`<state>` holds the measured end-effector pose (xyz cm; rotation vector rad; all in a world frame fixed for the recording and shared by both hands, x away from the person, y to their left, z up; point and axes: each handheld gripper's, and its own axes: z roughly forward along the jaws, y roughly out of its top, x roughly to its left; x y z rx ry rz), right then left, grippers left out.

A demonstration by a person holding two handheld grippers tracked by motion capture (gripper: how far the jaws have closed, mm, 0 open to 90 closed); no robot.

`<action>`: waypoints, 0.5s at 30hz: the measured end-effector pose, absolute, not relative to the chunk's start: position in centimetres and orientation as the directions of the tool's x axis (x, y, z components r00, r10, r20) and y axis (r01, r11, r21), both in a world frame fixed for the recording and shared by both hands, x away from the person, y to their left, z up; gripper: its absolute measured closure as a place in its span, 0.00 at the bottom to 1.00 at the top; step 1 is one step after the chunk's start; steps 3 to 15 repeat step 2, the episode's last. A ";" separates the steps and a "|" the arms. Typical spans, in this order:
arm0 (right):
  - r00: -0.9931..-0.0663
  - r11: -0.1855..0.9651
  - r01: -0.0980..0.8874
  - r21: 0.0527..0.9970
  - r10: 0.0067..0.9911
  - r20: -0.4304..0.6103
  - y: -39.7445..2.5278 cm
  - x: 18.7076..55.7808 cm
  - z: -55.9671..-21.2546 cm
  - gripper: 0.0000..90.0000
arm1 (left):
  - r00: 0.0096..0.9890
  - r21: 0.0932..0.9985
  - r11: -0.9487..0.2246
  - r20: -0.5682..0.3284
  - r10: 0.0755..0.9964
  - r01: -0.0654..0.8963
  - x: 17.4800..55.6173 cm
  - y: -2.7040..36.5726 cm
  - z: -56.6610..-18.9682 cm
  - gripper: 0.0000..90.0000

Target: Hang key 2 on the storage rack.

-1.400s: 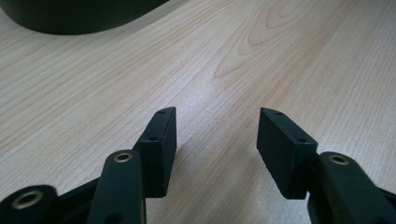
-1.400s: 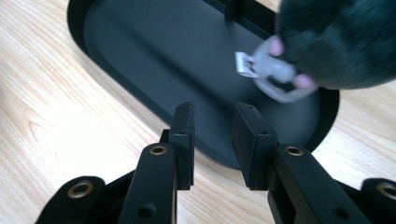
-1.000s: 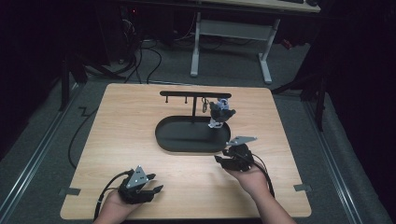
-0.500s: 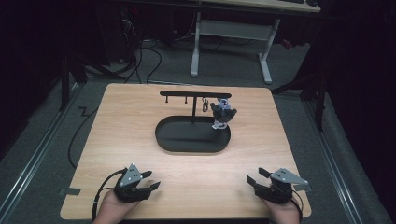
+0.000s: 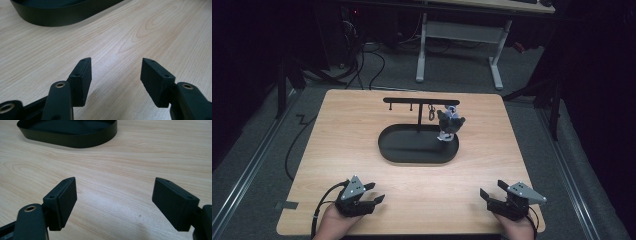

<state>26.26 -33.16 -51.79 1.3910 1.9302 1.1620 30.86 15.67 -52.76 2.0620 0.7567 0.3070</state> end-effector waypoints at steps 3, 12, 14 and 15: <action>-0.362 0.122 0.511 0.851 0.928 0.085 -33.0 26.3 -51.8 0.22 | 0.781 0.821 -0.410 -0.069 0.621 0.398 30.9 15.8 -52.7 0.47; -0.362 0.122 0.511 0.851 0.928 0.085 -33.0 26.3 -51.8 0.22 | 0.781 0.821 -0.410 -0.069 0.621 0.398 30.9 15.8 -52.7 0.47; -0.362 0.122 0.511 0.851 0.928 0.085 -33.0 26.3 -51.8 0.22 | 0.781 0.821 -0.410 -0.069 0.621 0.398 30.9 15.8 -52.7 0.47; -0.362 0.122 0.511 0.851 0.928 0.085 -33.0 26.3 -51.8 0.22 | 0.781 0.821 -0.410 -0.069 0.621 0.398 30.9 15.8 -52.7 0.47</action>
